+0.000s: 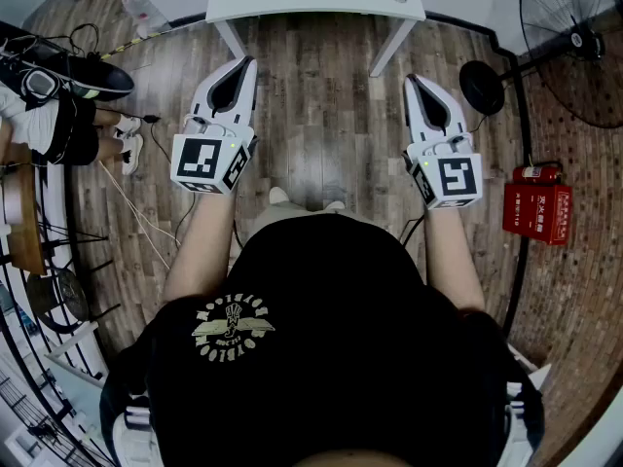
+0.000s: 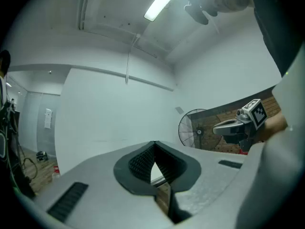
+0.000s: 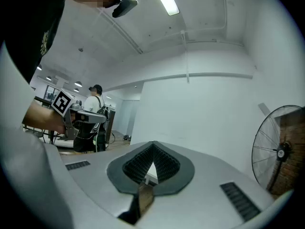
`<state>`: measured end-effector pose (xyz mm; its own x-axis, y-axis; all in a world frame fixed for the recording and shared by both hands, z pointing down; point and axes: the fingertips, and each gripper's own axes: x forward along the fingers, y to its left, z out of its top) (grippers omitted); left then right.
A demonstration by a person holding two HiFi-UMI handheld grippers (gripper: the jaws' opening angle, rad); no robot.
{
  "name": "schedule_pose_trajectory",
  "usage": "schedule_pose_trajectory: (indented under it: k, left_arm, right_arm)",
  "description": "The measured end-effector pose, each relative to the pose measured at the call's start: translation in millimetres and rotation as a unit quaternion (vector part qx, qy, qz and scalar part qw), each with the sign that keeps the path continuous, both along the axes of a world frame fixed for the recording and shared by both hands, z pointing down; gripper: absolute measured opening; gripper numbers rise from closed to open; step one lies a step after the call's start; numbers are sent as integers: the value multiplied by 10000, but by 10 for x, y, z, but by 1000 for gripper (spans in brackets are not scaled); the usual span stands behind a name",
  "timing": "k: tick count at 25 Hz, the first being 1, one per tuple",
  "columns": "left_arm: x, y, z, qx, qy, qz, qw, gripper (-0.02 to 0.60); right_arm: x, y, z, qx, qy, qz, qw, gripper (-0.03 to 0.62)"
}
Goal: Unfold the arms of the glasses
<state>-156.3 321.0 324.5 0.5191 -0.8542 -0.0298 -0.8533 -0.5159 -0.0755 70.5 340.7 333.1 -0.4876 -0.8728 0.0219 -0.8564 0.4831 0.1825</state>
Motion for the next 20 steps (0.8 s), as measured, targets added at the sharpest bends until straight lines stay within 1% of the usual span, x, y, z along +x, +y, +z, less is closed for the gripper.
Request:
schedule_pose_trajectory:
  k: [4,7,10,14,20]
  left_arm:
    - [159,155,-28,25,-28,-83,10000,6]
    - [246,266,-20,-2,-58,-161,9999,6]
    - [248,358,-18,-9,-125,-251,9996,6]
    - [187,400,-15,-23,-97,-353,9993,6]
    - [282,390,22,8,-140,-312,9994,6]
  right_arm:
    - [168,116,9,26,-6,-60,10000,0]
    - [281,170,12,10,-164,-145,9998,0]
    - [372,212,6,45,-285,-138,9995,0]
    - [421,219,21,30,-379,-80,9992,0]
    - [514,223,124,-88,-340,-8,9994,0]
